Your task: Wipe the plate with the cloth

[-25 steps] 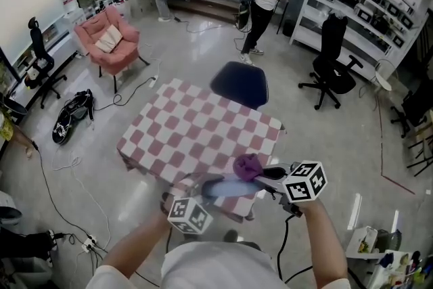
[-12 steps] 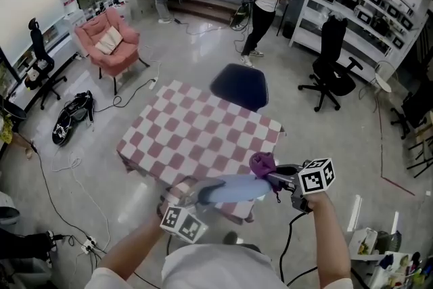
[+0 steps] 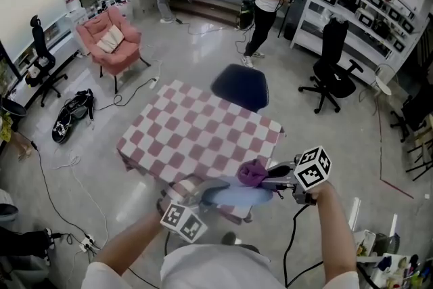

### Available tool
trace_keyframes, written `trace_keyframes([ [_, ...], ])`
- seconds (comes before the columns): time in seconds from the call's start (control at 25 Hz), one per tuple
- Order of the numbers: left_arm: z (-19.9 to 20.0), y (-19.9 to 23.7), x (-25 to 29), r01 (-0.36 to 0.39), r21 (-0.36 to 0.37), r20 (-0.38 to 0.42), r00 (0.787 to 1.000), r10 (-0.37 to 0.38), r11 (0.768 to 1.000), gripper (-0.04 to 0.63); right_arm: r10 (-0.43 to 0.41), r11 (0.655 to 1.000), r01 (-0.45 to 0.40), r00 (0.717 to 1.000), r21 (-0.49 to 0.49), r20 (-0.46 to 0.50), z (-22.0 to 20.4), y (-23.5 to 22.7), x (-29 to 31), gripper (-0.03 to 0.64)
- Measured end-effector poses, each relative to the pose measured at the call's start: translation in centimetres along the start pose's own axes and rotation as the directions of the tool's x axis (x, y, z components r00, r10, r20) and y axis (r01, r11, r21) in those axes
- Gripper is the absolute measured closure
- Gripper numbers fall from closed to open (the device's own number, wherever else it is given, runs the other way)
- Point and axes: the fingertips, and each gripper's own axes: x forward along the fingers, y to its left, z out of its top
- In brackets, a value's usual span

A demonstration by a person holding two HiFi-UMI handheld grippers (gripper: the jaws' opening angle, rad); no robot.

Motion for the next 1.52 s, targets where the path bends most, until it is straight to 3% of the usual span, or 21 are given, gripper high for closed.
trace_keyframes([
  [0.2,0.8,-1.3,0.8,0.053,0.046,0.004,0.999,-0.053,0.998,0.548,0.104,0.989,-0.114,0.990,-0.099,-0.093,0.6,3.0,2.1,0.558],
  [0.4,1.6,-1.8,1.0,0.055,0.061,0.019,0.998,-0.057,0.997,0.548,0.110,0.984,-0.128,0.984,-0.127,-0.143,1.3,3.7,3.6,0.558],
  [0.6,1.6,-1.5,0.2,0.042,0.068,0.025,0.999,-0.044,0.997,0.548,0.101,0.989,-0.115,0.983,-0.089,-0.151,0.4,2.8,3.2,0.558],
  [0.88,1.7,-1.6,-0.9,0.019,0.048,0.036,0.999,-0.021,0.999,0.548,0.048,0.998,-0.046,0.997,0.034,-0.064,-1.6,-0.3,1.7,0.558],
  [1.24,3.2,-1.8,-2.0,0.004,0.077,0.065,0.998,-0.009,0.997,0.548,0.054,0.986,-0.057,0.998,0.156,0.026,-3.3,-2.3,1.1,0.558],
  [1.52,4.9,-1.8,-2.3,0.010,0.087,0.103,0.994,-0.019,0.996,0.548,0.053,0.978,-0.057,0.998,0.200,0.025,-3.3,-3.5,2.4,0.558],
])
